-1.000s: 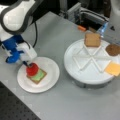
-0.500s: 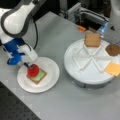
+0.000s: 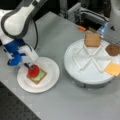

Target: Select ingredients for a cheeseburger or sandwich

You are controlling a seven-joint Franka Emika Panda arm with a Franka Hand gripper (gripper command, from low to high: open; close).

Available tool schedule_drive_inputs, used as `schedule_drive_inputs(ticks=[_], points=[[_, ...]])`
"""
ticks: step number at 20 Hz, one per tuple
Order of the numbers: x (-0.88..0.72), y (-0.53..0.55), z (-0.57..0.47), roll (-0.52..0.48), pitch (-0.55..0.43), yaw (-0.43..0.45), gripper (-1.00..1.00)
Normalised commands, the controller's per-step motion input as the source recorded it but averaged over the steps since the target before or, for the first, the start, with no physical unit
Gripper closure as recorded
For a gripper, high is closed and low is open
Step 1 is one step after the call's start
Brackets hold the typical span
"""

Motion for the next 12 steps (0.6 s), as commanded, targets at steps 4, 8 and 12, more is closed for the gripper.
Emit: schedule_drive_inputs(ticks=[4, 8, 12], points=[[0.16, -0.18, -0.1, 0.032, -0.032, 0.184, 1.0], [0.16, -0.16, -0.09, 0.027, -0.041, 0.181, 1.0], [0.17, -0.14, -0.05, 0.028, -0.031, 0.165, 1.0]])
